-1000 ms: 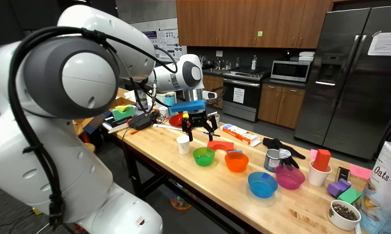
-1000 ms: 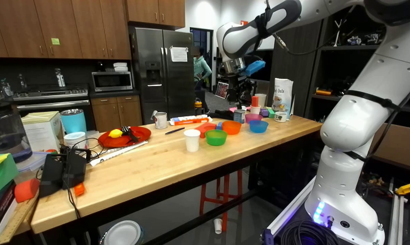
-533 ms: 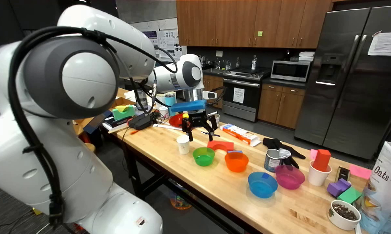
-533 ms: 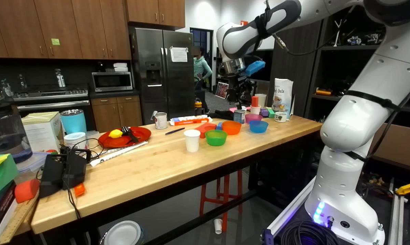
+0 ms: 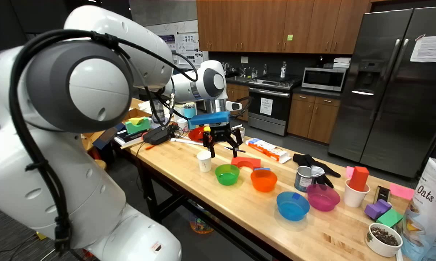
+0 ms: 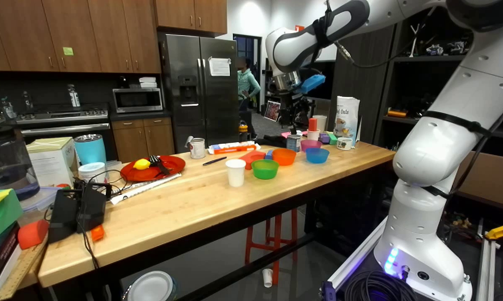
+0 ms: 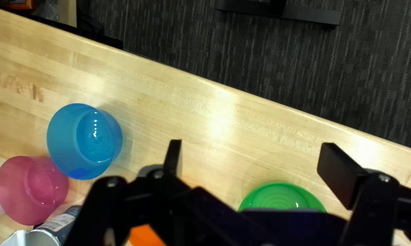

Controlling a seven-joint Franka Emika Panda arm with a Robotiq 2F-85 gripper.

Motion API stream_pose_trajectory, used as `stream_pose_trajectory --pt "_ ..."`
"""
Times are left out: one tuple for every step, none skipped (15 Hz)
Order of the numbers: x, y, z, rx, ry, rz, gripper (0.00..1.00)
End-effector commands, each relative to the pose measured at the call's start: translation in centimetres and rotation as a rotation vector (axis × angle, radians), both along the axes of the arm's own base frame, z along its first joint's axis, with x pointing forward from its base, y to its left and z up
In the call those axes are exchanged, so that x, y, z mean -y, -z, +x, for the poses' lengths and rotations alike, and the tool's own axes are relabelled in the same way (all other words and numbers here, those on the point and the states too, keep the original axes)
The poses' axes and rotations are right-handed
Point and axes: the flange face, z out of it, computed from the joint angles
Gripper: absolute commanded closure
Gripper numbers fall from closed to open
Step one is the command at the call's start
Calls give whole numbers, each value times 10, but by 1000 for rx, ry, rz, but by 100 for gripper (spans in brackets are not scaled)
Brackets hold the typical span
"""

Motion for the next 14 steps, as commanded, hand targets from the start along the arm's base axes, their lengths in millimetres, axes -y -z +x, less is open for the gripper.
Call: stream_pose_trajectory --pt "0 0 0 -1 0 0 0" --pt "0 0 0 -1 0 0 0" --pt "0 0 0 -1 0 0 0" --pt "0 0 0 -1 0 0 0" --pt "0 0 0 -1 0 0 0" --pt "0 0 0 -1 0 0 0" --pt "0 0 0 -1 0 0 0" --pt "0 0 0 -1 0 0 0" --pt "0 0 0 -1 0 0 0" --pt "0 0 0 -1 0 0 0" --pt "0 0 0 -1 0 0 0" --pt "5 -18 6 17 -8 -2 0" --pt "13 -37 14 38 -25 -41 0" --pt "19 -53 22 40 -45 -65 0"
